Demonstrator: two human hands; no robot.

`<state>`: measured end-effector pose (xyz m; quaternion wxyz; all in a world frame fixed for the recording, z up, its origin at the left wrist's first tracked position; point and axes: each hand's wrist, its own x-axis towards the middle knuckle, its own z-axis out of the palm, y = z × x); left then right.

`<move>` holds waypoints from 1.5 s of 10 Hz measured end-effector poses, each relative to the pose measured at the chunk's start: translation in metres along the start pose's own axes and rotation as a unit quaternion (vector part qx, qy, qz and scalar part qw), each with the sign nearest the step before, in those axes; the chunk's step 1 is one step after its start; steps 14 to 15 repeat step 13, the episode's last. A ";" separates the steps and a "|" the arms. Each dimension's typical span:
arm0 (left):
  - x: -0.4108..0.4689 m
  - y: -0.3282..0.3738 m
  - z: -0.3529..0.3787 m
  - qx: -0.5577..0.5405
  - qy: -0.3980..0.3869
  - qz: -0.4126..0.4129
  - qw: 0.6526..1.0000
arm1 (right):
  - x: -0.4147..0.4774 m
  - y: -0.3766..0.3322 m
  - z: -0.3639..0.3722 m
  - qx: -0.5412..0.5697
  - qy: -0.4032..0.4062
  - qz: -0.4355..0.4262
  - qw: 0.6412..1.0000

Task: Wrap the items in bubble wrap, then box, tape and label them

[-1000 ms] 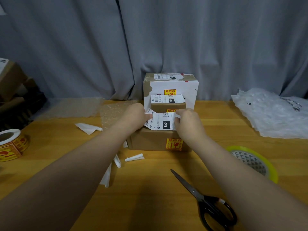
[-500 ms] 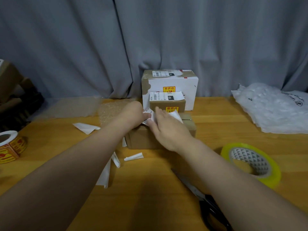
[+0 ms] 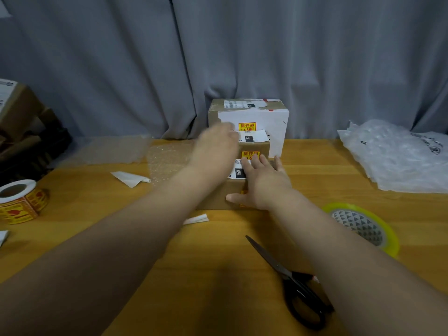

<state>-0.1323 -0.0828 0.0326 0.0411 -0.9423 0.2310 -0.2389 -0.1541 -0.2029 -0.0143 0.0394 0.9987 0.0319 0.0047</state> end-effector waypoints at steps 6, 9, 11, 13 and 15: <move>-0.037 -0.041 0.042 -0.025 -0.234 -0.013 0.972 | -0.008 0.012 0.002 -0.015 0.004 0.036 0.999; -0.026 -0.042 0.037 0.042 -0.222 -0.013 0.974 | -0.004 0.019 -0.001 0.024 -0.010 0.063 0.998; 0.010 -0.029 0.054 -0.099 -0.193 -0.046 0.975 | 0.013 0.042 0.000 0.061 0.025 0.110 0.992; -0.009 -0.038 0.050 -0.181 -0.192 -0.015 0.964 | 0.007 0.044 0.000 0.140 0.008 0.083 0.987; -0.009 -0.038 0.050 -0.181 -0.192 -0.015 0.964 | 0.007 0.044 0.000 0.140 0.008 0.083 0.987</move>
